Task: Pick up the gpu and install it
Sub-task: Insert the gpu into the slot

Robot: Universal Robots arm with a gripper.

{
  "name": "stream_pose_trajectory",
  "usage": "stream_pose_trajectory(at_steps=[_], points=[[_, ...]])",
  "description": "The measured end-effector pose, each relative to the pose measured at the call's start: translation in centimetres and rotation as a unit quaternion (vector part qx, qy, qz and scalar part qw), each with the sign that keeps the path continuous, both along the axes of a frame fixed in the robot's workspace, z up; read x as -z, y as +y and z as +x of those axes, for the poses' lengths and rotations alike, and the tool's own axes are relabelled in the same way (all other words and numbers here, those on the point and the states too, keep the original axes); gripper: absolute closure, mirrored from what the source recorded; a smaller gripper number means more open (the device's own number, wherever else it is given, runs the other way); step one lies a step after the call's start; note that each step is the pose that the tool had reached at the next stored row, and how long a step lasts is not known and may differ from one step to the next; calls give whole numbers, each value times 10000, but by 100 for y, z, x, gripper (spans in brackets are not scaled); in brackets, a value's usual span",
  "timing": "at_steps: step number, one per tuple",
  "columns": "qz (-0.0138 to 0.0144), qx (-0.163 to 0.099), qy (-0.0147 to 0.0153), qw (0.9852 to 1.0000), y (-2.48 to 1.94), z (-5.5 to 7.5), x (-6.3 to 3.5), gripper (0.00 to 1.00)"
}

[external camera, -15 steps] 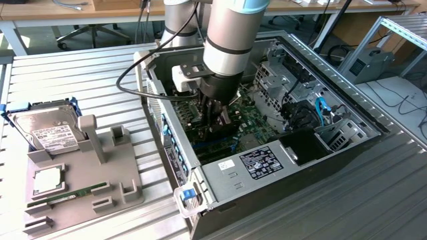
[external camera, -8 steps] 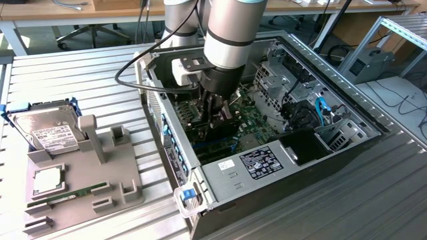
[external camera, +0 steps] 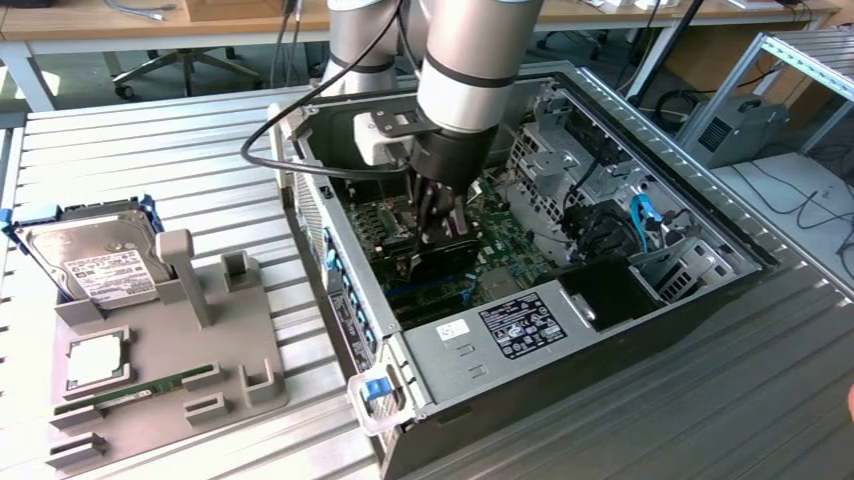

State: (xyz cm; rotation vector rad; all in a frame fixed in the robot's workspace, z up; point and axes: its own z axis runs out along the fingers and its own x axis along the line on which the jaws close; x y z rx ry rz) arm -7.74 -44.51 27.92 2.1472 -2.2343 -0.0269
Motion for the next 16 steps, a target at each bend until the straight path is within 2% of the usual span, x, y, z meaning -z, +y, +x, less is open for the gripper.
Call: stream_pose_trajectory(at_steps=[2,3,4,8,16], points=[[0,-5,37,10000,1,77,0,89],[0,-10,80,10000,2,158,1,89],[0,-13,104,9999,2,203,1,89],[1,-27,164,9999,5,329,1,89],[0,-33,172,9998,9,353,1,89]])
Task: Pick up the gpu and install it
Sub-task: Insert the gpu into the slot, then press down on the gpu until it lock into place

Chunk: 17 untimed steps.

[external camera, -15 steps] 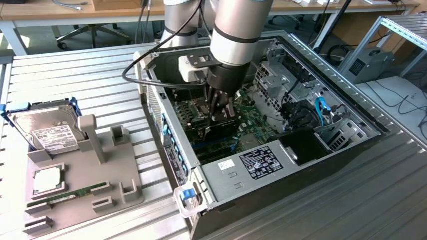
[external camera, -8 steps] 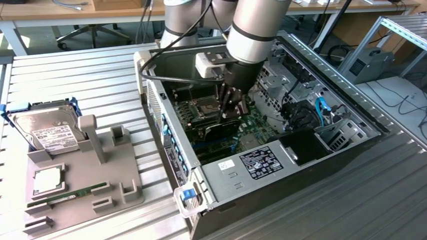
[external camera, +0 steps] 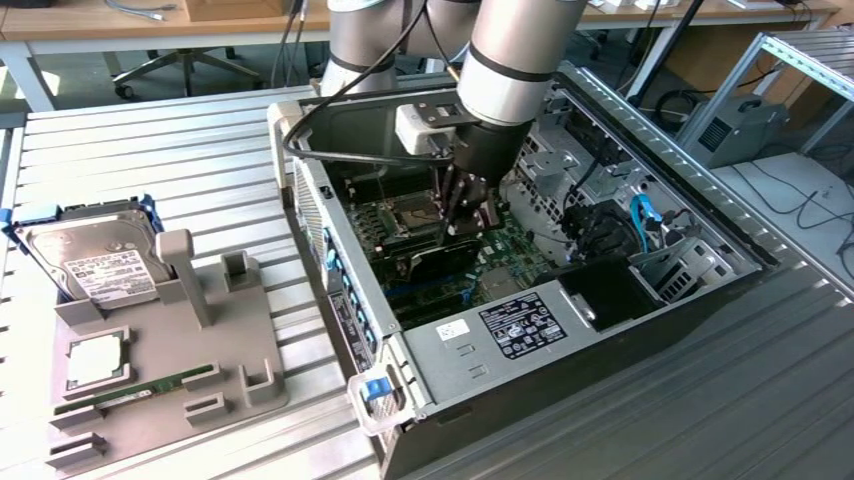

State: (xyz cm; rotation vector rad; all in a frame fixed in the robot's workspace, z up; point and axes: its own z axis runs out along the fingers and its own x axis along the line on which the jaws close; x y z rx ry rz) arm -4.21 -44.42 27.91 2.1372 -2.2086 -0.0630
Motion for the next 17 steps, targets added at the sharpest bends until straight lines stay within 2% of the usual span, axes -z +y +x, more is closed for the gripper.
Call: stream_pose_trajectory(at_steps=[7,10,17], points=[[0,0,0,10000,1,-13,0,89],[0,0,-1,10000,0,-118,0,89],[0,0,-6,10000,0,-524,13,89]])
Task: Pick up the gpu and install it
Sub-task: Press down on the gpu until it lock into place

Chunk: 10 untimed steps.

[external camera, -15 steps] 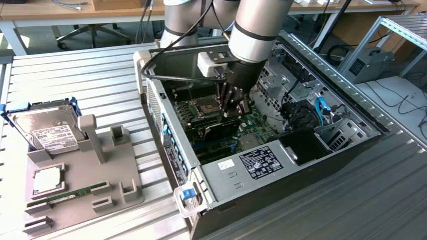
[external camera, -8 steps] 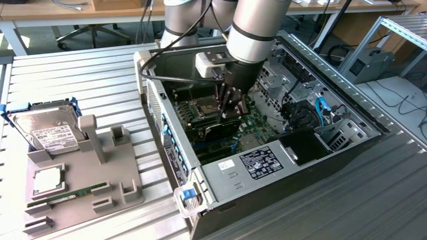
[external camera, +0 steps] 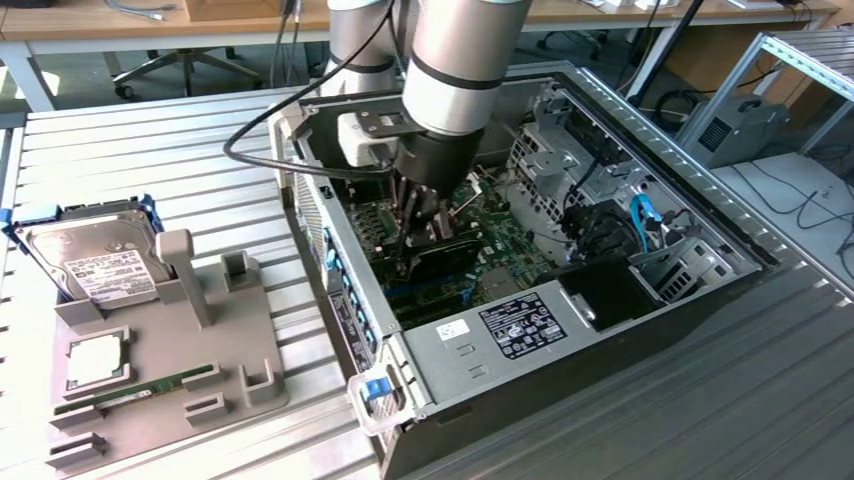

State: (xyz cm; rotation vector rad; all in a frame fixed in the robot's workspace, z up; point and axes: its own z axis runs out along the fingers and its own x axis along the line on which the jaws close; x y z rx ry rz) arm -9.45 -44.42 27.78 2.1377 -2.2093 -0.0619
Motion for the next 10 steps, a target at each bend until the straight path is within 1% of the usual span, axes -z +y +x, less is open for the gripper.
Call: stream_pose_trajectory(at_steps=[2,3,6,10], points=[[0,0,0,10000,0,-76,4,89],[0,0,0,10000,0,-91,8,89],[-4,-1,1,10000,-1,-117,45,89],[0,0,1,10000,0,-135,78,89]])
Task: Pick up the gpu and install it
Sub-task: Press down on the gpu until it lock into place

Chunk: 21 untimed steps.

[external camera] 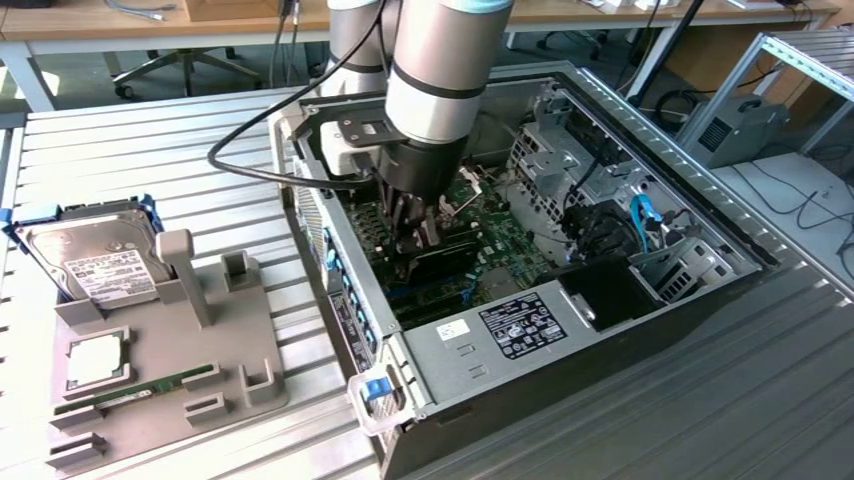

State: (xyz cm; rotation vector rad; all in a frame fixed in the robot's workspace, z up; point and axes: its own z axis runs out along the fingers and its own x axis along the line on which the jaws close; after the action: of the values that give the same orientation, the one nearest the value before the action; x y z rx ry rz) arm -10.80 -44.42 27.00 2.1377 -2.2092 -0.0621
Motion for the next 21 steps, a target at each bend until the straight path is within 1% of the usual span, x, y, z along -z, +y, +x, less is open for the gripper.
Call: stream_pose_trajectory(at_steps=[4,6,7,9,11,13,15,20,21], points=[[-3,0,0,10000,0,0,4,89],[-3,0,-5,10000,1,0,-3,89],[2,1,-10,10000,4,0,-18,89],[-8,0,-5,10000,4,0,-102,89],[-7,0,-6,10000,4,2,-166,89],[-8,0,-5,10000,4,15,-194,89],[-7,0,-2,10000,4,64,-200,89],[-8,0,53,10000,4,304,-201,89],[-8,0,77,10000,4,373,-201,89]])
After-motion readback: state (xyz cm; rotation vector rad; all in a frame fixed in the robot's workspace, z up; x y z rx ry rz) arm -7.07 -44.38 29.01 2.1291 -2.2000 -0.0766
